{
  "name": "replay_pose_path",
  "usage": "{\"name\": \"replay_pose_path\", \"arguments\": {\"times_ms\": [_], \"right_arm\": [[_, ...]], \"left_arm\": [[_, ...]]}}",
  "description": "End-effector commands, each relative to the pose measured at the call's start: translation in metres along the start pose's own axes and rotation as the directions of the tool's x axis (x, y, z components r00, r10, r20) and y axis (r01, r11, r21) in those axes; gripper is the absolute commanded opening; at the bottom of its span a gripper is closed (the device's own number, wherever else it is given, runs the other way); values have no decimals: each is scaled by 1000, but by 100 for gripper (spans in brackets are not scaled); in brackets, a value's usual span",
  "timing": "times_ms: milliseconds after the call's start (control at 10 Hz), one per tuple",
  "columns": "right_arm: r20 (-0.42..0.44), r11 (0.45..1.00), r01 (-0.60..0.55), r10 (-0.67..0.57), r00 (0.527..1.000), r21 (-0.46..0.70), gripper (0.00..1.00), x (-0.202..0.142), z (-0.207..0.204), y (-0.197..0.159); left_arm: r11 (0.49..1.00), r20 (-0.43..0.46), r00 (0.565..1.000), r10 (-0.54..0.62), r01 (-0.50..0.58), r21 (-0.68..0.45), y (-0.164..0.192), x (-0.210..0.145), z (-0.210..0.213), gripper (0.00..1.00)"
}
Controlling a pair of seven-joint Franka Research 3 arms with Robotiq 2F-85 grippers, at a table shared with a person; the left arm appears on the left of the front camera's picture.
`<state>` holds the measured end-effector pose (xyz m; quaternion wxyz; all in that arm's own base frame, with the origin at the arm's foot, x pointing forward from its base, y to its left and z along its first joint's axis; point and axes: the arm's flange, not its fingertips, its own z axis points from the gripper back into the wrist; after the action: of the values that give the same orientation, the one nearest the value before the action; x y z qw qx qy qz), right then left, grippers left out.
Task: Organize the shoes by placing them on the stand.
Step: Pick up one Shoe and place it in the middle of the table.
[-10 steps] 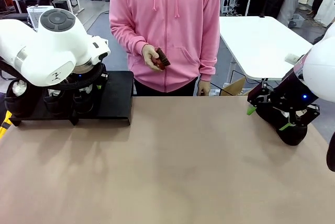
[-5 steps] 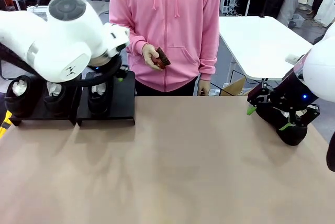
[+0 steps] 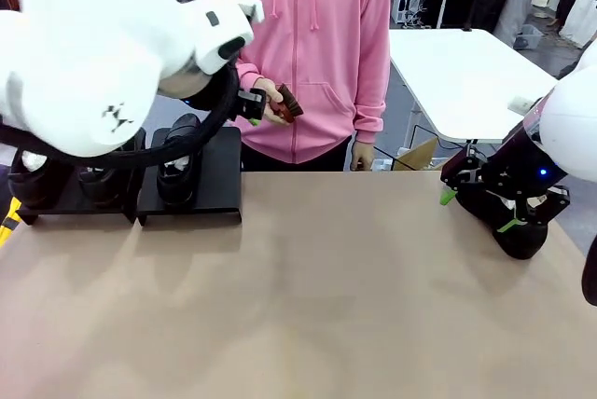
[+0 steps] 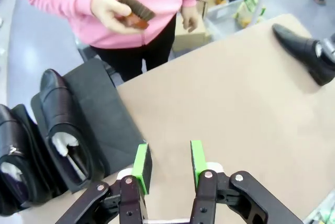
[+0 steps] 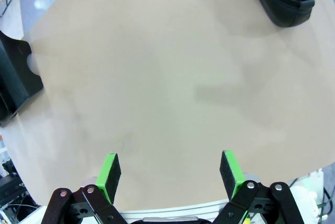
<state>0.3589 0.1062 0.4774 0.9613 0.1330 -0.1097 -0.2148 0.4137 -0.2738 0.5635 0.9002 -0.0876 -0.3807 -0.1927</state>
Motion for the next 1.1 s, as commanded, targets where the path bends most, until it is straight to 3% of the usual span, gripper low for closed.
{"name": "replay_pose_path", "arguments": {"times_ms": [0, 100, 200, 300, 400, 600, 800, 900, 1000], "right_arm": [[-8, 1000, -10, 10, 1000, 13, 100, 1, 2, 0], [-8, 1000, -10, 10, 1000, 13, 100, 1, 2, 0], [-8, 1000, -10, 10, 1000, 13, 100, 1, 2, 0], [-8, 1000, -10, 10, 1000, 13, 100, 1, 2, 0], [-8, 1000, -10, 10, 1000, 13, 100, 1, 2, 0], [0, 1000, 0, 0, 1000, 0, 100, 0, 0, 0], [-31, 971, -230, 228, 973, -66, 100, 35, -10, -11], [-56, 948, -302, 298, 953, -100, 100, 54, -13, -21], [-94, 903, -406, 396, 913, -141, 100, 72, -18, -31]], "left_arm": [[1000, 26, 999, 22, -22, -12, 26, -13, 18, 43], [998, -22, 1000, 13, -15, -68, 27, -18, 31, 43], [995, -141, 990, 25, -39, -97, 24, -24, 33, 43], [993, -298, 955, -2, -34, -116, 23, -30, 30, 43], [987, -387, 920, -59, -4, -159, 19, -38, 28, 43], [974, -427, 893, -139, 44, -224, 12, -48, 27, 43], [972, -422, 898, -124, 24, -235, 21, -49, 27, 43], [979, -449, 887, -112, 21, -202, 3, -59, 20, 43], [979, -449, 887, -112, 21, -202, 3, -59, 20, 43]]}}
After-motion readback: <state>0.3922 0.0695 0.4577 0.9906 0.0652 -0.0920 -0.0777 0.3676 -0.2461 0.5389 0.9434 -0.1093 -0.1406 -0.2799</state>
